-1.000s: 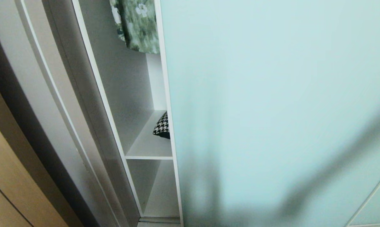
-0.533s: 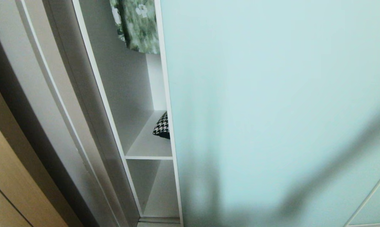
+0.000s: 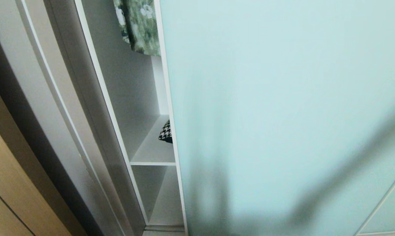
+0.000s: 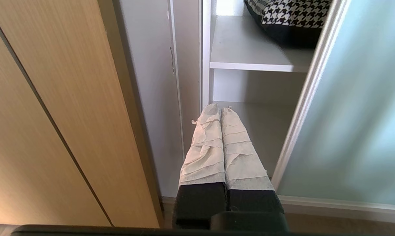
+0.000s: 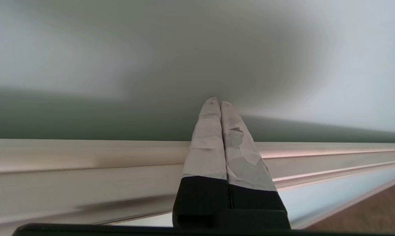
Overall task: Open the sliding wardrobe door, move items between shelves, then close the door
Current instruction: Close the door
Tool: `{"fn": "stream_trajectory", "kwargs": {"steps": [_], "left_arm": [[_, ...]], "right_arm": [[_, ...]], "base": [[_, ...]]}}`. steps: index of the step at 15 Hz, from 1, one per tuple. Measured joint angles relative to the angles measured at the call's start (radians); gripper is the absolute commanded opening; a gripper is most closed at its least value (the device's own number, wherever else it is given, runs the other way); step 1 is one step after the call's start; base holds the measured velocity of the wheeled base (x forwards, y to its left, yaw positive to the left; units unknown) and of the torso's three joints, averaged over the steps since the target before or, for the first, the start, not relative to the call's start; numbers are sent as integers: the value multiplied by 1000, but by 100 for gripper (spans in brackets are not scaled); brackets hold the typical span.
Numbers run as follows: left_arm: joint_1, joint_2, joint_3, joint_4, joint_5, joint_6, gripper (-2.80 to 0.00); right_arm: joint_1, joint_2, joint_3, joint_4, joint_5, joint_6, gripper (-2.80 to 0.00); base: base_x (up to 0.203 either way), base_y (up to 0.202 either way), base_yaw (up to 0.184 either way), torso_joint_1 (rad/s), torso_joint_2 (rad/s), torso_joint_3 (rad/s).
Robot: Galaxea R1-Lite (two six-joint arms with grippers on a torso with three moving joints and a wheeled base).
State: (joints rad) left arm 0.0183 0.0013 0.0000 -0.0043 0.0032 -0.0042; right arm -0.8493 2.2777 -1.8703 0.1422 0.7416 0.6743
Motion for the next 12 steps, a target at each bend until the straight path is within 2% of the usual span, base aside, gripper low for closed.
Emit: {"fn": "stream_trajectory", "kwargs": {"steps": [7, 12], "left_arm": [[0, 0, 0, 0, 0, 0, -280], [0, 0, 0, 0, 0, 0, -280]], "right_arm": [[51, -102, 160, -13, 6, -6, -280], [117, -200, 299, -24, 10, -9, -280]], "base": [[0, 0, 0, 0, 0, 0], [0, 0, 0, 0, 0, 0]]}}
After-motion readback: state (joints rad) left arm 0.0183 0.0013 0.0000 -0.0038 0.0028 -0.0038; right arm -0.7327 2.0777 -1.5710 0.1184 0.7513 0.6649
